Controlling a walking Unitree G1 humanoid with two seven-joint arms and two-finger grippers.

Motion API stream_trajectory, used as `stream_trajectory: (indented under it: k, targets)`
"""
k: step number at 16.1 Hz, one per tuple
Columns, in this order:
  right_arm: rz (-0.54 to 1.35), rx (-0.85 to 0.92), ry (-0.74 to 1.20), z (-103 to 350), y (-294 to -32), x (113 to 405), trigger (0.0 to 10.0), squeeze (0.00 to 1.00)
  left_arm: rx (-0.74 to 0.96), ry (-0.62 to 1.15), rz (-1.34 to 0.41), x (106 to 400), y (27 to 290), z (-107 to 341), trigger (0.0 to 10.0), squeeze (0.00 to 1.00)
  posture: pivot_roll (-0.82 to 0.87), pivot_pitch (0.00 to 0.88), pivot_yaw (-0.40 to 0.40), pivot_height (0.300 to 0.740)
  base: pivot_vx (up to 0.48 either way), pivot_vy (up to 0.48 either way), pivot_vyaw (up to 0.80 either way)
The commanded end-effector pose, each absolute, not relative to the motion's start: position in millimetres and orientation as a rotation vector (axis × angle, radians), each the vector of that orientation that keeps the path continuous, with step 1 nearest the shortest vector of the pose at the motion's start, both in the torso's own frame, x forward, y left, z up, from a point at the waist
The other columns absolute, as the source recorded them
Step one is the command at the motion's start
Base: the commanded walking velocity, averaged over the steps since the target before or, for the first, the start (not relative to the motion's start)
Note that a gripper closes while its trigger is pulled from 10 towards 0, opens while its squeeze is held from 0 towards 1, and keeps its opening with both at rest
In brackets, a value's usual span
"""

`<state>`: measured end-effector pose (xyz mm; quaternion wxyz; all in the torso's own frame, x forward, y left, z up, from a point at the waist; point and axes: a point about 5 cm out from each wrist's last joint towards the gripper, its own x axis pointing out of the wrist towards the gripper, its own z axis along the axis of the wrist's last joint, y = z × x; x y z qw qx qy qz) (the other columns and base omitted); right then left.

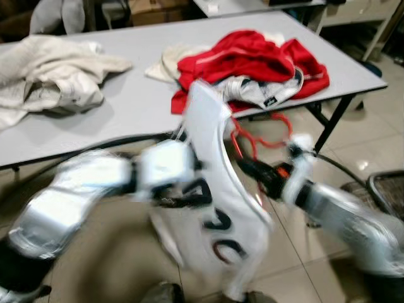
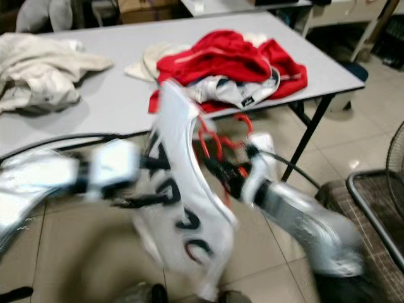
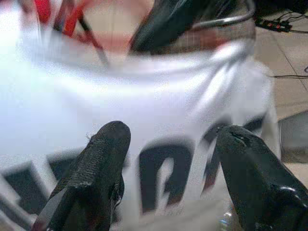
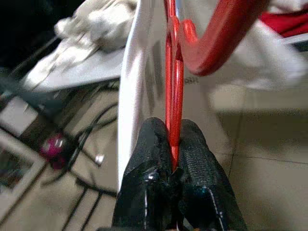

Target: Hang hanger

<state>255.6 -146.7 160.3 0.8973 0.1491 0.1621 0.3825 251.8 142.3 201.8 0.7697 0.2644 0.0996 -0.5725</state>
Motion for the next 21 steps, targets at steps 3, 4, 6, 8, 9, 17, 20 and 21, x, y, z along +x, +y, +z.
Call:
stream_trajectory:
  k: [3,4,6,8,9,17,20,21]
  targets:
    - [0.854,0.312,0.295,170.1,-138.3,253.1,10.0,0.0,0.575,0.184,-1.258,250.4,138.7,207.2,10.0,0.0,-0.04,0.078,0.023,0.74,0.0,0.0,0.0]
    - [0.854,0.312,0.295,170.1,-138.3,253.1,10.0,0.0,0.575,0.184,-1.258,250.4,138.7,207.2,10.0,0.0,-0.04,0.078,0.023,0.74,0.0,0.0,0.0]
    - [0.833,0.09,0.353,142.5,-143.5,247.1,10.0,0.0,0.444,0.273,-1.13,242.0,157.6,174.5,10.0,0.0,-0.03,0.094,-0.005,0.74,0.0,0.0,0.4]
    - [0.777,-0.156,0.453,88.7,-140.6,240.3,10.0,0.0,0.236,0.359,-0.87,223.1,173.4,121.7,10.0,0.0,-0.01,0.093,-0.017,0.74,0.0,0.0,0.8]
    - [0.771,-0.161,0.512,75.4,-140.5,234.4,10.0,0.0,0.189,0.374,-0.721,225.4,178.1,109.4,10.0,0.0,0.0,0.086,-0.025,0.74,0.0,0.0,0.8]
    - [0.534,-0.017,0.539,44.6,-157.5,249.8,10.0,0.0,0.226,0.377,-0.365,252.1,170.3,77.9,10.0,0.0,-0.01,0.073,-0.013,0.74,0.0,0.0,0.8]
    - [0.527,0.011,0.531,53.1,-163.9,261.1,10.0,0.0,0.198,0.305,-0.407,268.4,155.9,87.9,10.0,0.0,-0.03,0.061,0.013,0.74,0.0,0.0,0.8]
    - [0.507,-0.006,0.515,55.6,-168.4,267.3,10.0,0.0,0.177,0.309,-0.382,273.9,156.2,85.7,10.0,0.0,-0.05,0.067,0.03,0.74,0.0,0.0,0.8]
